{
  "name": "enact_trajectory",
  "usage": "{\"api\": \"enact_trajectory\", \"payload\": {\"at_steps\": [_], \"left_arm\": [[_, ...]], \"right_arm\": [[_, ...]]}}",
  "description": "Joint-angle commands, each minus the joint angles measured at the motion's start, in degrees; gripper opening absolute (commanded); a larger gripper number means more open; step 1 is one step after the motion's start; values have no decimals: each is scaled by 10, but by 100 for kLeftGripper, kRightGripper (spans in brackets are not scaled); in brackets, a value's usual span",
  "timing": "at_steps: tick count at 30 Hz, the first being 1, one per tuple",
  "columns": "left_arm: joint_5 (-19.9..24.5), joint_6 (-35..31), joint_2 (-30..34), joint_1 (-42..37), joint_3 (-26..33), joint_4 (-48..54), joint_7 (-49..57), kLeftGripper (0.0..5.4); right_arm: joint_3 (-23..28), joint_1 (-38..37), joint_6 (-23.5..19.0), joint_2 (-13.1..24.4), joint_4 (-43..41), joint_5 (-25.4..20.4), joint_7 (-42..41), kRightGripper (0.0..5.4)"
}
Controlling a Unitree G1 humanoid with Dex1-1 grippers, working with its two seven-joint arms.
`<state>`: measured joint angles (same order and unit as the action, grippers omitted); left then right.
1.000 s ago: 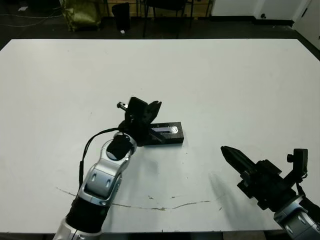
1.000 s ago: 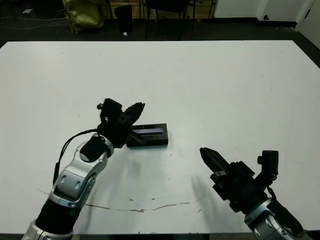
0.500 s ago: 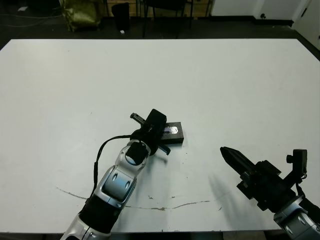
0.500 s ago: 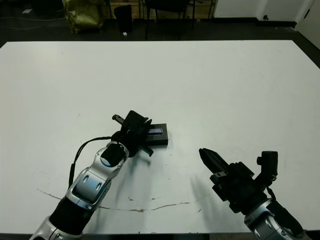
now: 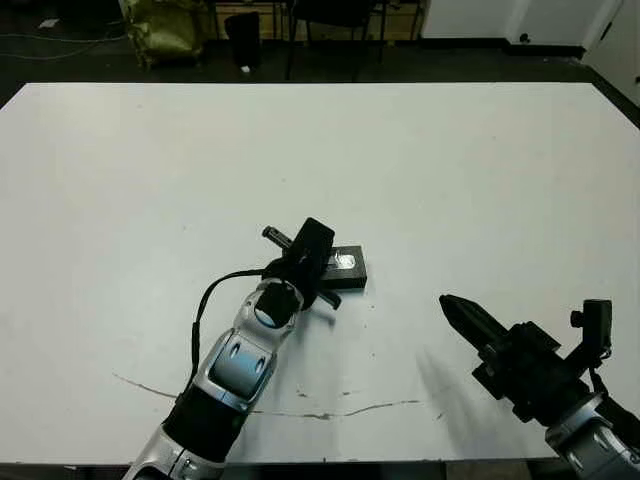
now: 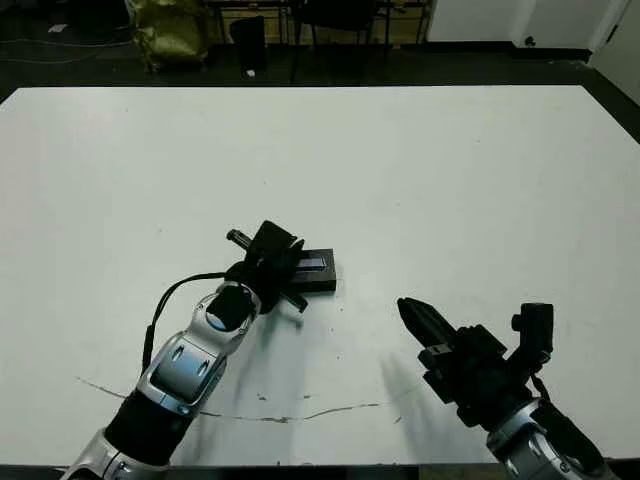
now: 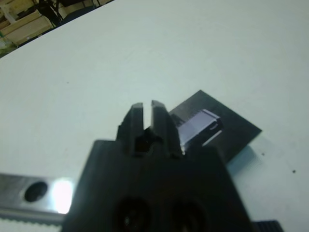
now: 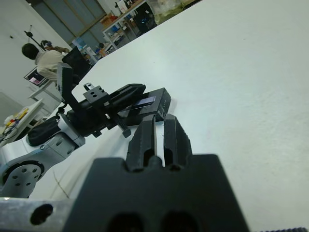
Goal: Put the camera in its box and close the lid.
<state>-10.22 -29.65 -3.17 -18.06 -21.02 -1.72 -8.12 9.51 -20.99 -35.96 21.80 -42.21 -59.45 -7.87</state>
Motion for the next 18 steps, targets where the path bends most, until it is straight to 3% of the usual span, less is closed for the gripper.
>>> {"api": "enact_trajectory", "payload": {"at_steps": [1, 6, 11, 15, 18], "left_arm": [[11, -47, 14, 48, 7, -27, -14, 2], [54, -41, 19, 72, 46, 59, -38, 2], [102, -30, 38, 118, 95, 210, -53, 2], [141, -12, 61, 160, 164, 323, -55, 2], [195, 5, 64, 187, 236, 371, -55, 2]], "right_arm": [[1, -5, -1, -1, 5, 7, 4, 0], [3, -5, 0, -2, 1, 6, 6, 0], [9, 2, -5, -5, -3, -14, 21, 0], [13, 16, -6, -10, -1, -34, 45, 0], [16, 35, -4, -10, 16, -45, 45, 0]]}}
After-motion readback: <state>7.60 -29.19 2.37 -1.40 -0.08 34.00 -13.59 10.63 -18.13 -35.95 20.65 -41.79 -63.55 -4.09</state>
